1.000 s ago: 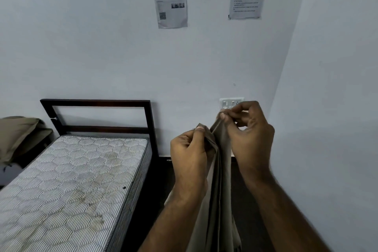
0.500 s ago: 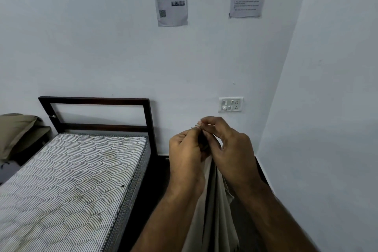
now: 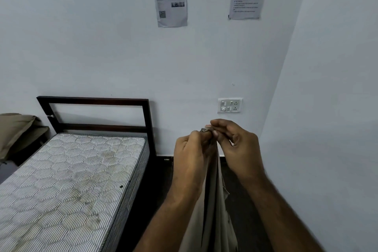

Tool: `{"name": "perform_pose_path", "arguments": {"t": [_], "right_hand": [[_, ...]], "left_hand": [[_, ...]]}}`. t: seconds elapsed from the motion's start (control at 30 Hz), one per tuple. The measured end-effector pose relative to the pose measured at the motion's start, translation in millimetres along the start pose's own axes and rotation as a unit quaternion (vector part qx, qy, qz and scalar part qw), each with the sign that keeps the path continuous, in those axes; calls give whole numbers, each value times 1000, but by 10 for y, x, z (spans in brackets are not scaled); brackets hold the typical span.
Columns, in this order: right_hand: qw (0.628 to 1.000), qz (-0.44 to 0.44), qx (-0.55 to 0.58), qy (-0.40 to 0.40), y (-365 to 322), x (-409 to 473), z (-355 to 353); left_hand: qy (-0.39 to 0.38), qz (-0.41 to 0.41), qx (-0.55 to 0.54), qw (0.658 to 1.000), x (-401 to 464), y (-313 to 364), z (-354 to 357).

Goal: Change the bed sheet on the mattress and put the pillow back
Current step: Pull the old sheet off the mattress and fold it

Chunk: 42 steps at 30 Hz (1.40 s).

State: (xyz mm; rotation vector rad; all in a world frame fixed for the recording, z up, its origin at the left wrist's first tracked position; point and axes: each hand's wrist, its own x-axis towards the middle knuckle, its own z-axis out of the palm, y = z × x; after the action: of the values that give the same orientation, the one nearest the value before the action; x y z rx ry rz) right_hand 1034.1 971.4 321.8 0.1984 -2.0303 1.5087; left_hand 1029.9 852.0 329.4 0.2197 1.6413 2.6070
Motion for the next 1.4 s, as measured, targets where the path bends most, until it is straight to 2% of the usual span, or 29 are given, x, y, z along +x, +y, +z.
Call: {"name": "perform_pose_path", "arguments": {"t": [0.13,0.3,0.37,0.43,0.47,0.57,0.67,0.73,0.87,0.93,1.0,1.1,1.2,1.27,1.3,1.4], "right_hand": [[990,59,124,33,13,15,19],[967,102,232,29,-59,37,-41],[957,118,262,20,-83,46,-73],[950,123,286,9,-106,57,-101],[952,117,284,7,-115,58,-111],[964,86,252,24,-131,17,-103],[975,76,206,37,-103,-72,-45],[976,90,191,45,-88,-95,-13],[980,88,172,54,-88,-10,-47],[980,86,173,38,-105,123,-76],[976,94,193,15,-169,292,-101],[973,92,209,-28,-382,612,-160],[964,79,249,-47,-729,934,-277],[950,80,298,-41,-946,1144,-342],[947,69,312,-32,-1032,1242,-361],[964,-18,263,43,-1166,1495,-385]], "left_hand": [[5,93,127,988,33,-34,-75],[22,208,287,935,178,-110,-261],[-28,224,324,918,220,-73,-297],[-120,188,294,929,262,-45,-300],[-131,180,278,935,277,-43,-293],[-78,207,272,937,275,-64,-236],[-42,260,298,917,213,-98,-186],[-21,294,328,898,184,-121,-162],[37,378,395,836,169,-96,-69],[53,402,398,823,197,-23,28],[66,400,386,828,262,75,155],[50,381,337,860,427,309,362],[-40,364,263,892,540,614,537],[-99,375,259,884,558,767,654],[-104,380,261,881,561,839,722],[-44,373,254,891,571,1007,922]]}}
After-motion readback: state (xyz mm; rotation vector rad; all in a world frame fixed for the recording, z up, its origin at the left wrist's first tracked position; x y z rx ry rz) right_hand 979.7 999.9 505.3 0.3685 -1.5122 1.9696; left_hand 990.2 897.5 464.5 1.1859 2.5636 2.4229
